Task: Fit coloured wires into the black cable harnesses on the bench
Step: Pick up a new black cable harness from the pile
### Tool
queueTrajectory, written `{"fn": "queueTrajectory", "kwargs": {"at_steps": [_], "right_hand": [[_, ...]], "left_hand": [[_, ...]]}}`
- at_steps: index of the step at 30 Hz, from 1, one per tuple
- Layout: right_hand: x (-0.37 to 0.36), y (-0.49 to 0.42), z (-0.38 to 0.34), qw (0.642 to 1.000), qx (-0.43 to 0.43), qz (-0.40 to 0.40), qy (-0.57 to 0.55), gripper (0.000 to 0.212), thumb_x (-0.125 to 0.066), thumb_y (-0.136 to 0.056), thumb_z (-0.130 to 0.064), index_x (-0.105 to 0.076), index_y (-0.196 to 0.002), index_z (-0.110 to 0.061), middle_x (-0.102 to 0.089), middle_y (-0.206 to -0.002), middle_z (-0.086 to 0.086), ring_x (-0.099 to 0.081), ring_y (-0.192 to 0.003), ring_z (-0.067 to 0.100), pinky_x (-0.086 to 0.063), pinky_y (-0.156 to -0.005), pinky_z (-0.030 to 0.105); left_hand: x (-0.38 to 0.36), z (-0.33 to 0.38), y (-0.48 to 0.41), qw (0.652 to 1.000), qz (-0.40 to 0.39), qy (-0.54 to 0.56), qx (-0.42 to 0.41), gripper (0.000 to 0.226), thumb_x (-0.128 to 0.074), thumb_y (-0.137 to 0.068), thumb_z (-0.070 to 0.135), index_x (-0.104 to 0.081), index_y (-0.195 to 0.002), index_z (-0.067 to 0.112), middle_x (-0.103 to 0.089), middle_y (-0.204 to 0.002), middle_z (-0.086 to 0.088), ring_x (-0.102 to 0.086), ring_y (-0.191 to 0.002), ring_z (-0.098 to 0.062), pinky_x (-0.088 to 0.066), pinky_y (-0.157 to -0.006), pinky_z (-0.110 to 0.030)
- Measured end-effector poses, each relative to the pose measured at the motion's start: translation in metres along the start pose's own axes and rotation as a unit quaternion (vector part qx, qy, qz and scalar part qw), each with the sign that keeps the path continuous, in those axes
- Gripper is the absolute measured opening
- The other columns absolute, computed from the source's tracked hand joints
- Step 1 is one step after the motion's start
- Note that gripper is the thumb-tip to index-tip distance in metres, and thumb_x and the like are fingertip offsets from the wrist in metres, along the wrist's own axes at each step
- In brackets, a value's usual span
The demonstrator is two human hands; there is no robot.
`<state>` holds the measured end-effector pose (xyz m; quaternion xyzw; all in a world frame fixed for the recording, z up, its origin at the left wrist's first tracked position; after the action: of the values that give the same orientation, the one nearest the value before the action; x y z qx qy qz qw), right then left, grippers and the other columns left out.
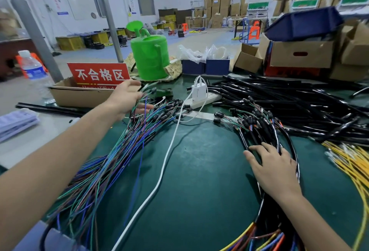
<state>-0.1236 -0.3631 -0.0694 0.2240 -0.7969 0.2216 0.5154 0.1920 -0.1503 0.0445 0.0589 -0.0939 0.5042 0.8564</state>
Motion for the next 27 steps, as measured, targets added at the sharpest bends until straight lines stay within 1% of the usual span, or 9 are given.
{"fn": "queueTrajectory", "kwargs": {"at_steps": [2,4,7,10,12,16,20,25,27], "right_hand": [[0.001,-0.001,-0.002,1.000,0.005,0.008,-0.016,0.040,-0.040,-0.094,-0.053,-0.056,-0.125,-0.033,-0.043,-0.145,-0.004,-0.025,-0.138,0.034,-0.018,-0.112,0.046],[0.015,0.002,-0.007,0.988,0.041,0.071,-0.130,0.032,-0.049,-0.093,-0.046,-0.065,-0.113,-0.026,-0.059,-0.128,-0.003,-0.040,-0.130,0.032,-0.028,-0.110,0.047],[0.040,0.009,-0.001,0.903,0.054,0.153,-0.398,0.023,-0.054,-0.091,-0.041,-0.071,-0.089,-0.026,-0.071,-0.098,-0.007,-0.061,-0.104,0.017,-0.046,-0.092,0.039],[0.026,0.007,-0.013,0.784,0.029,-0.001,-0.621,0.048,-0.045,-0.085,-0.055,-0.074,-0.094,-0.018,-0.074,-0.089,0.005,-0.061,-0.063,0.011,-0.040,-0.058,0.024],[0.012,0.009,-0.024,0.742,0.005,-0.099,-0.663,0.059,-0.042,-0.078,-0.061,-0.071,-0.099,-0.013,-0.074,-0.088,0.008,-0.053,-0.049,0.011,-0.030,-0.047,0.022],[0.008,0.009,-0.020,0.722,0.002,-0.105,-0.684,0.037,-0.062,-0.073,-0.036,-0.067,-0.093,-0.004,-0.072,-0.076,0.009,-0.048,-0.041,0.009,-0.026,-0.037,0.015],[0.003,0.006,-0.011,0.715,-0.017,-0.108,-0.690,0.011,-0.064,-0.081,-0.013,-0.068,-0.088,-0.006,-0.069,-0.069,0.007,-0.045,-0.043,0.008,-0.029,-0.038,0.014],[0.002,0.004,-0.011,0.731,-0.001,-0.098,-0.676,0.009,-0.061,-0.086,-0.001,-0.066,-0.080,-0.004,-0.065,-0.067,0.008,-0.046,-0.044,0.009,-0.033,-0.042,0.017],[0.003,0.004,-0.011,0.728,-0.001,-0.095,-0.679,0.013,-0.058,-0.087,0.003,-0.062,-0.077,-0.004,-0.063,-0.064,0.008,-0.047,-0.043,0.009,-0.034,-0.041,0.017]], "left_hand": [[-0.017,0.026,0.016,0.998,-0.021,0.056,-0.026,0.034,-0.041,-0.098,0.000,-0.043,-0.130,0.012,-0.055,-0.103,-0.017,-0.072,-0.071,-0.031,-0.061,-0.060,-0.039],[-0.040,0.049,0.035,0.991,-0.055,0.116,-0.038,0.028,-0.042,-0.097,0.001,-0.047,-0.123,0.011,-0.059,-0.105,-0.018,-0.072,-0.074,-0.031,-0.059,-0.057,-0.034],[-0.091,0.071,0.064,0.971,-0.130,0.197,-0.038,0.023,-0.042,-0.096,0.000,-0.051,-0.114,0.010,-0.064,-0.108,-0.019,-0.072,-0.074,-0.030,-0.057,-0.056,-0.031],[-0.160,0.064,0.088,0.952,-0.202,0.226,-0.030,0.026,-0.042,-0.096,-0.004,-0.048,-0.118,0.009,-0.062,-0.110,-0.018,-0.072,-0.069,-0.027,-0.058,-0.056,-0.032],[-0.207,0.045,0.100,0.945,-0.230,0.234,-0.013,0.026,-0.041,-0.097,-0.004,-0.045,-0.119,0.008,-0.062,-0.104,-0.014,-0.071,-0.065,-0.025,-0.059,-0.056,-0.034],[-0.259,0.008,0.104,0.950,-0.228,0.212,0.003,0.027,-0.038,-0.098,-0.004,-0.044,-0.122,0.008,-0.063,-0.110,-0.013,-0.068,-0.081,-0.028,-0.057,-0.066,-0.032],[-0.268,-0.002,0.104,0.940,-0.262,0.220,0.014,0.028,-0.037,-0.100,0.000,-0.044,-0.124,0.012,-0.065,-0.117,-0.006,-0.069,-0.095,-0.023,-0.047,-0.044,-0.020],[-0.270,-0.008,0.114,0.917,-0.351,0.188,0.011,0.028,-0.034,-0.101,0.002,-0.047,-0.123,0.015,-0.065,-0.119,0.000,-0.068,-0.092,-0.025,-0.052,-0.080,-0.041],[-0.266,-0.009,0.115,0.926,-0.345,0.152,0.000,0.028,-0.038,-0.101,0.005,-0.050,-0.121,0.020,-0.066,-0.117,0.004,-0.067,-0.085,-0.024,-0.047,-0.074,-0.039]]}}
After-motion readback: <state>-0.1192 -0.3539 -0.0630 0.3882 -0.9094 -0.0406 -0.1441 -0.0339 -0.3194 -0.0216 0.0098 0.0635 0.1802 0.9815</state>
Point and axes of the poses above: each hand's wrist, its own y-axis away from the middle knuckle, its own x-axis out of the back of the hand, z = x × y, the point moved 8 cm from there along -y, towards the middle knuckle
